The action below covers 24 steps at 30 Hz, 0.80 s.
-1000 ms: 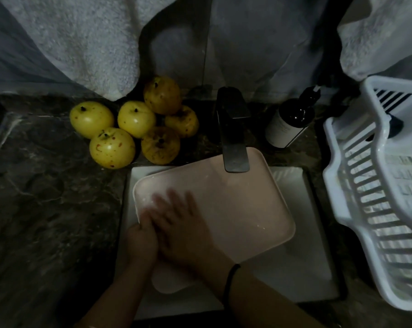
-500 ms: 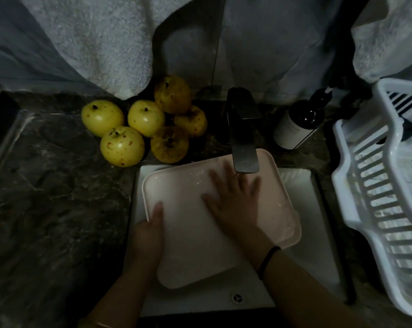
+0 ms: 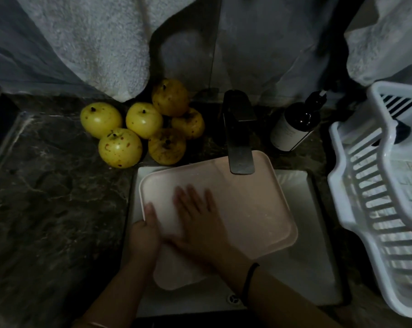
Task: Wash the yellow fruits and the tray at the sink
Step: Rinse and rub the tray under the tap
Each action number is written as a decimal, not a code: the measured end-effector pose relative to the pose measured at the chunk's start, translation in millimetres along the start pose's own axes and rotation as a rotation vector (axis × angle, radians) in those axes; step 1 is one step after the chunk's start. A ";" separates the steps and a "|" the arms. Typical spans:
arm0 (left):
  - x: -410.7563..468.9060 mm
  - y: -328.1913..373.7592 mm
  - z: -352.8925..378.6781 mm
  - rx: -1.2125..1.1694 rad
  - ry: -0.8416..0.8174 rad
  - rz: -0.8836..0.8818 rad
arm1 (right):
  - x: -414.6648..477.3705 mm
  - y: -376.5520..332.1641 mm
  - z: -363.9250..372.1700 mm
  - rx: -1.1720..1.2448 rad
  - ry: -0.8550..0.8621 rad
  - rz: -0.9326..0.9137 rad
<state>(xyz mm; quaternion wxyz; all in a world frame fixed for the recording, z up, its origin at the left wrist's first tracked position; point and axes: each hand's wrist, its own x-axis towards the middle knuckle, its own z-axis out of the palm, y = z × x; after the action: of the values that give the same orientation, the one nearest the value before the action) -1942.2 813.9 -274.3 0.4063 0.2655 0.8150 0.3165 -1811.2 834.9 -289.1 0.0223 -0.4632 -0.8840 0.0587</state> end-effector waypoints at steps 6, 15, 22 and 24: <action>0.7 7.6 -1.0 0.046 0.035 0.005 | -27.5 -11.9 0.7 -0.050 -0.087 -0.175; -7.3 7.5 -0.9 0.020 0.010 -0.020 | -59.2 49.4 -13.0 0.108 -0.175 0.037; -10.1 10.9 -1.7 0.054 0.009 0.008 | -80.7 90.4 -32.5 0.215 -0.272 0.209; -8.4 12.1 -2.3 0.061 0.012 0.020 | -88.1 99.4 -34.2 0.277 -0.240 0.264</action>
<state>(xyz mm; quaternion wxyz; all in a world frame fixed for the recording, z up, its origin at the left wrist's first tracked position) -1937.6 815.4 -260.3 0.3898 0.2841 0.8241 0.2970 -1676.7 821.4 -266.3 -0.0274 -0.5571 -0.7955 0.2366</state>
